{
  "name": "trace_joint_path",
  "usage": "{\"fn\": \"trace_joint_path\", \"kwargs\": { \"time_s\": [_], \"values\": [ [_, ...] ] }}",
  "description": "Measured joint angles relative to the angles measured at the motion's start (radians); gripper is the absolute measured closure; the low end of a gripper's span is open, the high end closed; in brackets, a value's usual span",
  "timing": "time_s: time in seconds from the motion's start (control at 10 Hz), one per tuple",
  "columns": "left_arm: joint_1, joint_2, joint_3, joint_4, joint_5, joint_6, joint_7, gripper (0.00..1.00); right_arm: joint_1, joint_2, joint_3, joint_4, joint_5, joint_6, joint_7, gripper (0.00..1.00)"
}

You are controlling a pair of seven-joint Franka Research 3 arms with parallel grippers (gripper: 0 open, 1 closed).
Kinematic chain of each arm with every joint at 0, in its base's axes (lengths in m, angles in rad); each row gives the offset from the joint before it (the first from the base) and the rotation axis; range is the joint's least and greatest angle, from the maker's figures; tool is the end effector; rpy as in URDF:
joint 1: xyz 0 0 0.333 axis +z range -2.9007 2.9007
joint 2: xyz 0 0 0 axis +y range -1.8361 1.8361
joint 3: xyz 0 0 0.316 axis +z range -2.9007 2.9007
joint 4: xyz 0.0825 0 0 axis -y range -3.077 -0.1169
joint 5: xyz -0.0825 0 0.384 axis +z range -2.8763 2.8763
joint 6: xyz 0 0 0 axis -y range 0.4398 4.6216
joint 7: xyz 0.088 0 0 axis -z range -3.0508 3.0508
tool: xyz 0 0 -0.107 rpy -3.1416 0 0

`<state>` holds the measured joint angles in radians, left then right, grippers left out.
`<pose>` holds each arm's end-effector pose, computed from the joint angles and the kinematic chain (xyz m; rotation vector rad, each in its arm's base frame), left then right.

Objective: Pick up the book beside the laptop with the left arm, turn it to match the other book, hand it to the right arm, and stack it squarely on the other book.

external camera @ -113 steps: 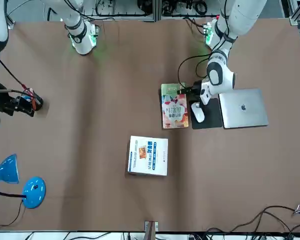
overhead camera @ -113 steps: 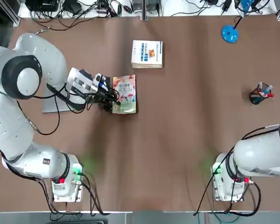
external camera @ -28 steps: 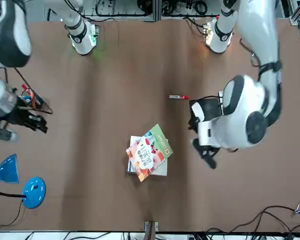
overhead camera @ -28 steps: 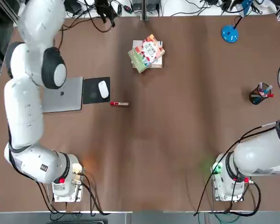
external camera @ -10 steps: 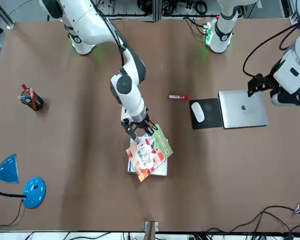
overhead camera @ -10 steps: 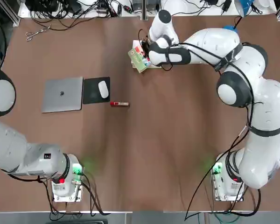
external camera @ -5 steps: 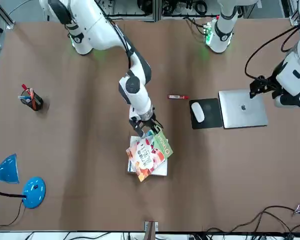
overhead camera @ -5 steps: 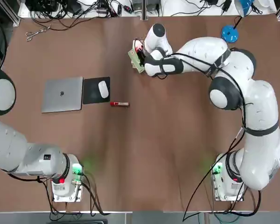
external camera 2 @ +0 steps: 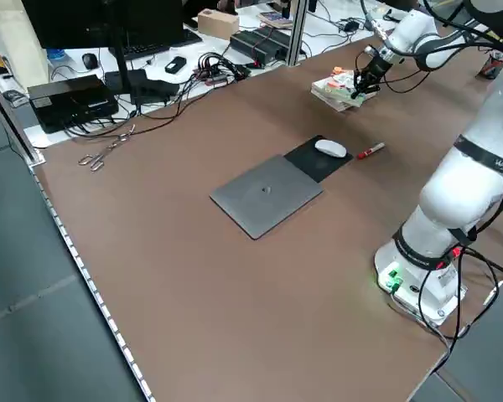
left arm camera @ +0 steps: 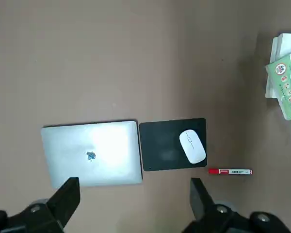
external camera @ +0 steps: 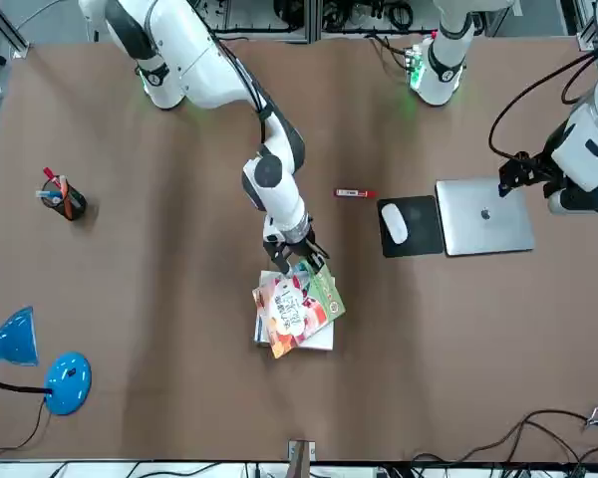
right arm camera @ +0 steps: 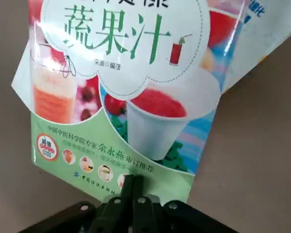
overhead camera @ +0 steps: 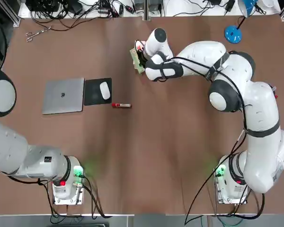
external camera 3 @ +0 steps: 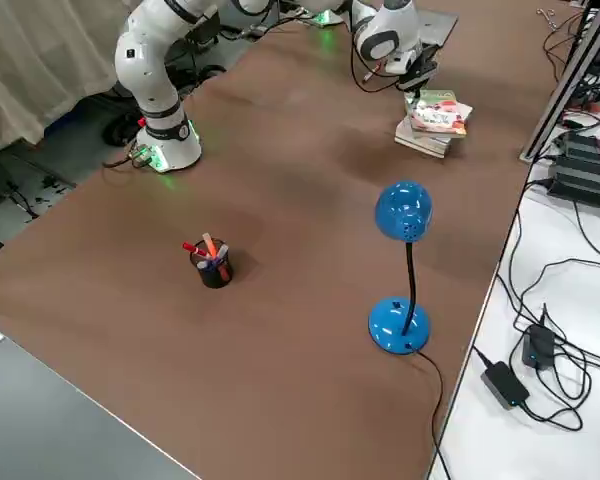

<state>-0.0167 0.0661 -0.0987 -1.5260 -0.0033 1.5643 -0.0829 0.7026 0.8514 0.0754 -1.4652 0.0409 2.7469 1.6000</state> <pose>0.5701 -0.0645 0.6079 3.1338 -0.0507 -0.0444 0.5478 0.5193 0.2198 -2.4442 1.1723 -0.1270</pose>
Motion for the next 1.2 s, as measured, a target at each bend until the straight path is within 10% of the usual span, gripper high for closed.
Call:
{"fn": "trace_joint_path", "kwargs": {
  "time_s": [1.2],
  "values": [
    [0.029,0.011,0.005,-0.001,0.003,-0.005,0.001,0.0,-0.014,0.08,-0.012,0.104,0.001,0.053,0.089,0.97]
  ]
}}
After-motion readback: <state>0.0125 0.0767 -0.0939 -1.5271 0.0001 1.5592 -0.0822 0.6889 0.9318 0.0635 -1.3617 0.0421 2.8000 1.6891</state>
